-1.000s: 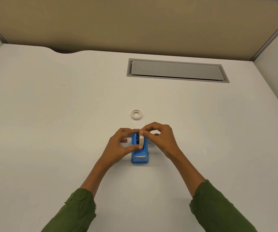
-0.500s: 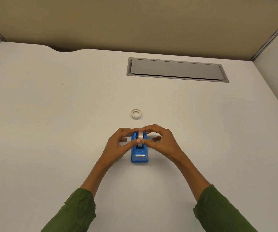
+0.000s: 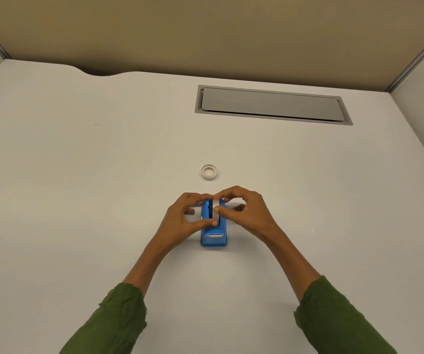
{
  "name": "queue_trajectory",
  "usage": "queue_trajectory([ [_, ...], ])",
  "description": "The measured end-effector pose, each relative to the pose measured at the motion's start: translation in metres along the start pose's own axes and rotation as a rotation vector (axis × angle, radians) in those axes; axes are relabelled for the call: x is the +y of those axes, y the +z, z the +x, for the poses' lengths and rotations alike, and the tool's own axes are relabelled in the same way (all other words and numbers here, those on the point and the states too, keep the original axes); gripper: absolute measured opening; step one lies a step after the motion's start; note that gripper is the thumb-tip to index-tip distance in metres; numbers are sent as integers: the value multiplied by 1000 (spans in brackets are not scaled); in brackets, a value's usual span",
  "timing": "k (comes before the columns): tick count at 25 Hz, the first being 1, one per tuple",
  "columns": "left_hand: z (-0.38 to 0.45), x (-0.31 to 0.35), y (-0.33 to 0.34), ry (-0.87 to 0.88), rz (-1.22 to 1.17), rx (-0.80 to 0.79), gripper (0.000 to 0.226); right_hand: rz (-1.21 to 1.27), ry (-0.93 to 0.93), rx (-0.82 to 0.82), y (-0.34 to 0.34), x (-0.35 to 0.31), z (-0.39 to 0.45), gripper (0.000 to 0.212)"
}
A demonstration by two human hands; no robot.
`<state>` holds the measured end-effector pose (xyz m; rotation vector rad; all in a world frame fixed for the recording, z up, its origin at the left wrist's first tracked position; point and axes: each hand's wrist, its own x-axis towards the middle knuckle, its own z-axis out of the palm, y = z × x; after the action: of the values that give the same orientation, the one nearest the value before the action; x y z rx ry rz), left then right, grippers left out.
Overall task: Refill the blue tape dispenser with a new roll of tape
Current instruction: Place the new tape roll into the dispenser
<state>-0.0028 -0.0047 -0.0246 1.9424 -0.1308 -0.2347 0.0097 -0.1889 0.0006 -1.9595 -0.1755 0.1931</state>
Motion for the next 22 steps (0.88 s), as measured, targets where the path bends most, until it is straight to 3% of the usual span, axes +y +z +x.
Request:
queue_trajectory([
  [5,1,-3,0,-6,1,0,51,-11,34,40,1,-4,8,8],
  [12,0,-2,-1,-4,-13,2,50,-165,-25,-73,-10,-8,3,21],
  [22,0,0,0,-8,-18,14,50,-120,-81,113,2,-10,-1,6],
])
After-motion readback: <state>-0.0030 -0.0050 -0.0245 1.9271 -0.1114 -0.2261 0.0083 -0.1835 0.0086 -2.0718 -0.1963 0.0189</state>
